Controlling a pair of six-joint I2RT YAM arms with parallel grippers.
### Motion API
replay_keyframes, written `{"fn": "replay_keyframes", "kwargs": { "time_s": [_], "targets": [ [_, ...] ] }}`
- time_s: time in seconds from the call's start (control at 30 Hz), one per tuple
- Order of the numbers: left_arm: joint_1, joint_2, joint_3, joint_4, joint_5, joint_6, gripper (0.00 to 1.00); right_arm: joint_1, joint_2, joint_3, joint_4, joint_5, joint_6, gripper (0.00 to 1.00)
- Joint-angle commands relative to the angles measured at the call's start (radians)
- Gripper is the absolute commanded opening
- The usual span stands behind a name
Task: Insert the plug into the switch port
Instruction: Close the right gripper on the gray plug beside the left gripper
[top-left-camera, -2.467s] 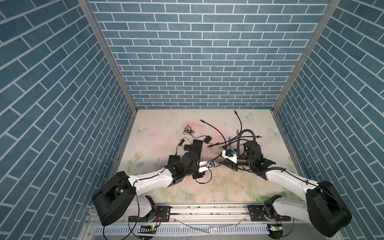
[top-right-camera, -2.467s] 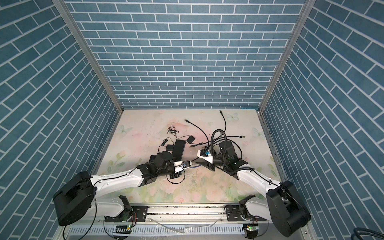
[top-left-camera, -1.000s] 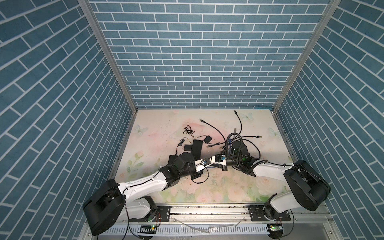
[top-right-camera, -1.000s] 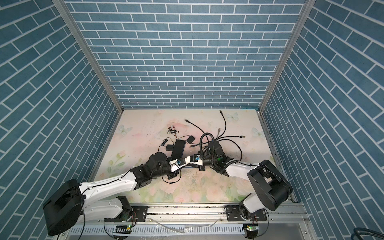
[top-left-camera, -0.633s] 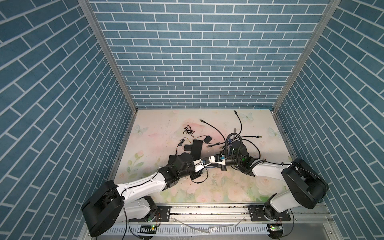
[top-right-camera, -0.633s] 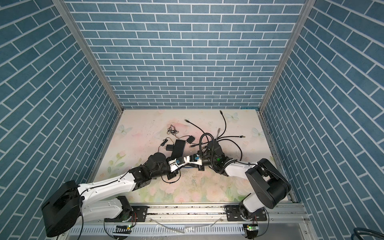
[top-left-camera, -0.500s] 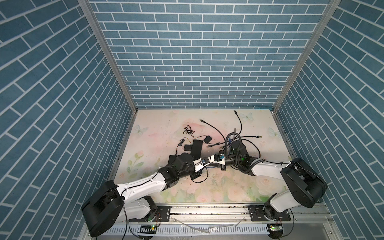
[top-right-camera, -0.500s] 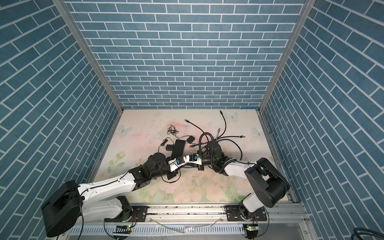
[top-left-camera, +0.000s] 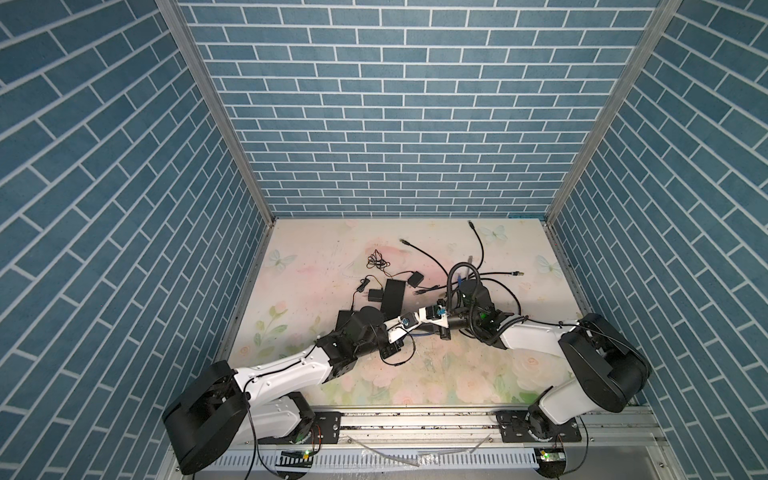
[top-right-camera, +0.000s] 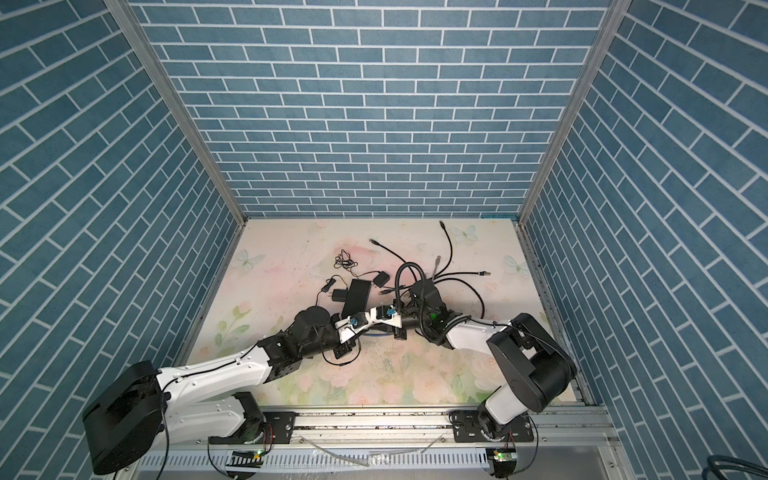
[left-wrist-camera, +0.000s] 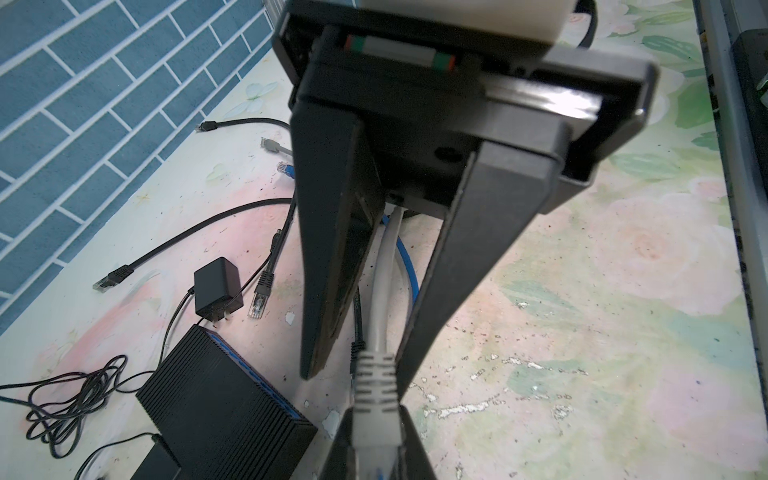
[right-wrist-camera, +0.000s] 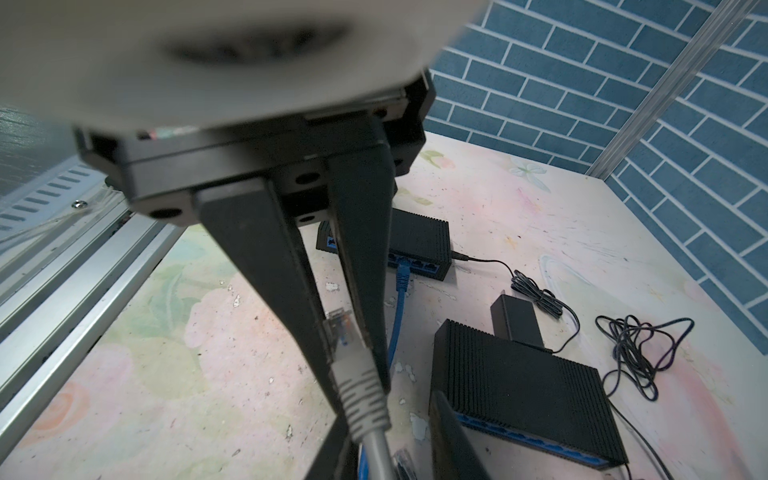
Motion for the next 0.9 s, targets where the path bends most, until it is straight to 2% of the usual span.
{"fn": "replay_keyframes", "kwargs": {
  "time_s": [0.0,0.87],
  "targets": [
    [-0.015,0.001,-0.009,0.109,0.057,-0.006,0.04,0.03,0.012,0.06,-0.009,0.005,0.038,0.29],
    [-0.015,-0.045,-0.043,0.091,0.049,-0.033,0.05,0.069,0.016,0.068,-0.003,0.0,0.03,0.29]
  ]
}}
